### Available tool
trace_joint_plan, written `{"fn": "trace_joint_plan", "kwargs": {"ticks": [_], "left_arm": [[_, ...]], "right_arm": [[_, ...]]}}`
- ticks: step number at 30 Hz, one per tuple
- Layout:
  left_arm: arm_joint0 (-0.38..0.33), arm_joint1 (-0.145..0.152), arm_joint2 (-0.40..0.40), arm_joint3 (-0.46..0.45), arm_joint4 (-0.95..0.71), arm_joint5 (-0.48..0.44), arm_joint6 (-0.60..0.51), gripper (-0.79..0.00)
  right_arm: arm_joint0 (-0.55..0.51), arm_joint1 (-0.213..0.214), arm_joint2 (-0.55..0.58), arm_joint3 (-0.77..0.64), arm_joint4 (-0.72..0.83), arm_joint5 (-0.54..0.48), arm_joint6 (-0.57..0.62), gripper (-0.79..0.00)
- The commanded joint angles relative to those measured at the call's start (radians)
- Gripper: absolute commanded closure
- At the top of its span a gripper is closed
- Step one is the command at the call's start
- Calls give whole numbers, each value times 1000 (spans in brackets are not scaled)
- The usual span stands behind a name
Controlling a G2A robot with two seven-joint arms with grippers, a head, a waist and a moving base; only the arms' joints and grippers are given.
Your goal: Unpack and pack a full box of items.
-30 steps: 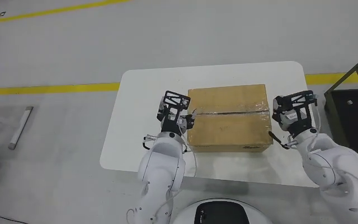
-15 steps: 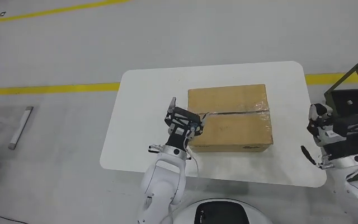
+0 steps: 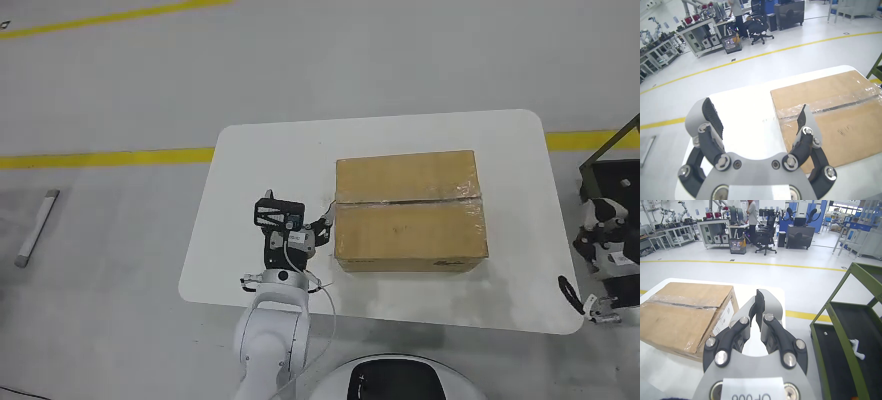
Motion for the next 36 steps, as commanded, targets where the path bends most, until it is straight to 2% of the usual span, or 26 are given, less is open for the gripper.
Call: {"fn": "trace_joint_plan", "kwargs": {"ticks": [1,3,4,5,6,8,9,15,17,18,20,36], "left_arm": [[10,0,-16,-13,-53,13,-3,-785],[9,4,-29,-17,-32,-11,-9,-785],[8,7,-31,-18,-7,-31,-9,-785],[9,8,-32,-18,-5,-32,-10,-785],[9,6,-31,-18,-32,-21,-10,-784],[9,8,-33,-18,-4,-34,-10,-785],[9,8,-32,-18,-3,-34,-10,-785],[9,8,-32,-18,-5,-32,-10,-785],[9,8,-32,-18,-5,-32,-10,-785],[9,8,-32,-18,-5,-32,-10,-785],[9,8,-32,-18,-5,-32,-10,-785],[9,8,-32,-18,-5,-32,-10,-785]], "right_arm": [[10,-2,-14,14,-1,-2,-3,0],[22,-5,-27,22,8,2,-8,0],[24,-6,-33,25,14,3,0,-86],[24,-6,-33,25,14,3,0,-597],[24,-6,-32,25,13,2,-3,-1],[25,-6,-34,26,14,3,0,-16],[25,-6,-33,26,14,3,0,-53],[24,-6,-33,25,14,3,0,-442],[24,-6,-33,25,14,3,0,-540],[24,-6,-33,25,14,3,0,-563],[24,-6,-33,25,14,3,0,-594],[24,-6,-33,25,14,3,0,-594]]}}
